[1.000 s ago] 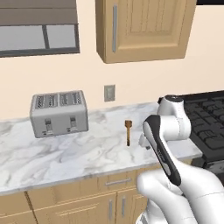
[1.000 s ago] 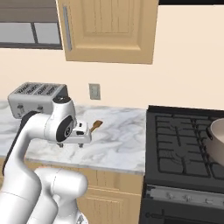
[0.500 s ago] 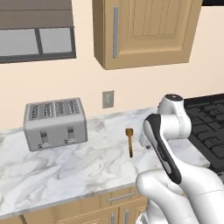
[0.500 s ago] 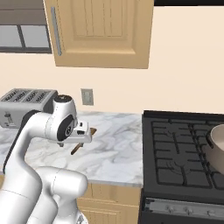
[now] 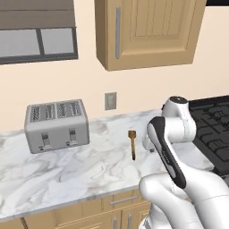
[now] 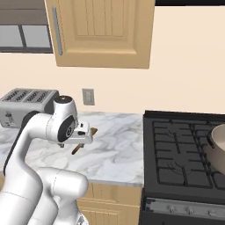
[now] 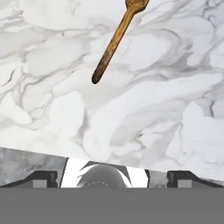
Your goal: Put the sweet potato and onion in the pot. Retrieve the spatula and lightly stir the vegetables in the pot.
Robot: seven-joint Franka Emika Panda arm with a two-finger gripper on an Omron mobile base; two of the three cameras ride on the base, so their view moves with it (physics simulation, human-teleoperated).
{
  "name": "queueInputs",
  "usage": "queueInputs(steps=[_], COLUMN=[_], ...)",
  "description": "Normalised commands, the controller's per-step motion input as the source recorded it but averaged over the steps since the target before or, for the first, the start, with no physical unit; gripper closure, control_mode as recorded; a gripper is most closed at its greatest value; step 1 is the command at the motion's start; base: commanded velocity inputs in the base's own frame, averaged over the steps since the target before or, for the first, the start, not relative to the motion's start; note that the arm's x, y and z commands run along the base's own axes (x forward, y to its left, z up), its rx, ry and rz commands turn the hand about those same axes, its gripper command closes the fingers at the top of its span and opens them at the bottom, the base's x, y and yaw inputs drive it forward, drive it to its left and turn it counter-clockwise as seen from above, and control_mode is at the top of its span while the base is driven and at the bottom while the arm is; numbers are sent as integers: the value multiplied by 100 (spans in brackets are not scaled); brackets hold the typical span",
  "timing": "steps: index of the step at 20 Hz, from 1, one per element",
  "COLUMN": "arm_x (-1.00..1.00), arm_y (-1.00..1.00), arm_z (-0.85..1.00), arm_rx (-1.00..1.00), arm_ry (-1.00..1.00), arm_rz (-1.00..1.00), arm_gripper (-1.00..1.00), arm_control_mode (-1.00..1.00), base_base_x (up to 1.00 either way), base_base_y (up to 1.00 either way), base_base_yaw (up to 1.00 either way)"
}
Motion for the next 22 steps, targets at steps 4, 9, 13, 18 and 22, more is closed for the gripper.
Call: queueInputs(steps=[4,9,13,18,22], arm_x=[48,82,84,63,50], arm_y=[7,17,21,17,12], arm_z=[-9,-19,-33,-28,-10], arm_rx=[2,0,0,0,0], arm_ry=[3,9,7,11,14], arm_rz=[-1,-5,-3,-3,-2], arm_gripper=[-100,-100,-100,-100,-100], arm_control_mode=[-100,-100,-100,-100,-100], base_base_x=[0,0,0,0,0], base_base_y=[0,0,0,0,0], base_base_yaw=[0,0,0,0,0])
